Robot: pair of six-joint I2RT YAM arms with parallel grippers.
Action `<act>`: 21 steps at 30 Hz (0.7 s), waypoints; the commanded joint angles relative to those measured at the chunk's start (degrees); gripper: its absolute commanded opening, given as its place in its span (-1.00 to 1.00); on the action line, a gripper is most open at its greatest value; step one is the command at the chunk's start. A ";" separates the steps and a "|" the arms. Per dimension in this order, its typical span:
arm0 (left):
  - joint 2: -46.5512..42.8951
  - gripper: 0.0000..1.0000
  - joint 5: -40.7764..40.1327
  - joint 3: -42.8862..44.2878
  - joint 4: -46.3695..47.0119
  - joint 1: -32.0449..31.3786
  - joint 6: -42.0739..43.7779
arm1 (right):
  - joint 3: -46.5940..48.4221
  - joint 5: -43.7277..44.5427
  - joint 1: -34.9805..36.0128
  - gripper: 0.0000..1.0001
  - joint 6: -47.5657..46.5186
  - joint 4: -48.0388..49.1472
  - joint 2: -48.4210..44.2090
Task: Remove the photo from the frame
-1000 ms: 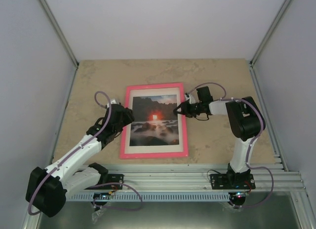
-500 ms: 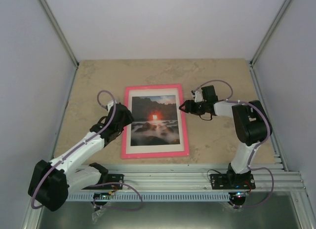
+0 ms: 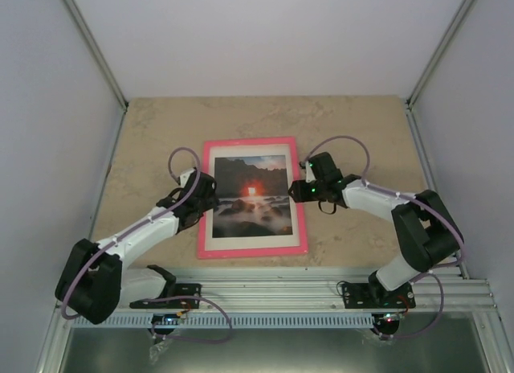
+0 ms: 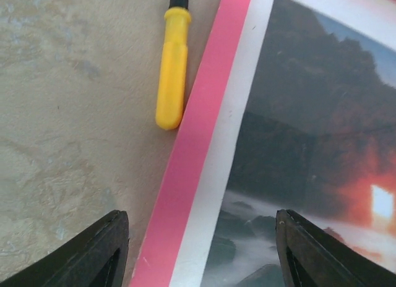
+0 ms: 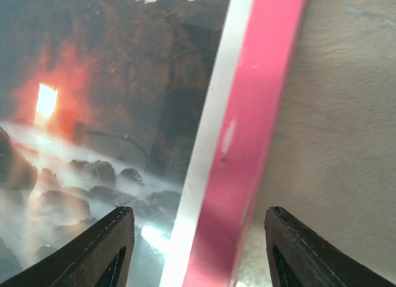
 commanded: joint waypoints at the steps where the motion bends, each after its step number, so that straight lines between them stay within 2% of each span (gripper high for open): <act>1: 2.78 0.35 -0.38 0.12 -1.74 0.02 0.92 | -0.64 14.06 5.11 0.15 2.19 -4.28 -1.01; 9: 5.19 0.39 0.36 0.39 -1.19 0.04 1.89 | 1.08 23.12 10.40 0.02 4.39 -6.61 2.30; 16: 8.39 0.37 0.44 0.77 -0.35 -0.04 2.70 | 1.54 24.48 11.34 -0.12 4.75 -6.11 2.99; 21: 10.65 0.22 0.61 1.11 -0.32 -0.02 3.05 | 1.62 24.49 11.39 -0.22 4.99 -5.66 3.31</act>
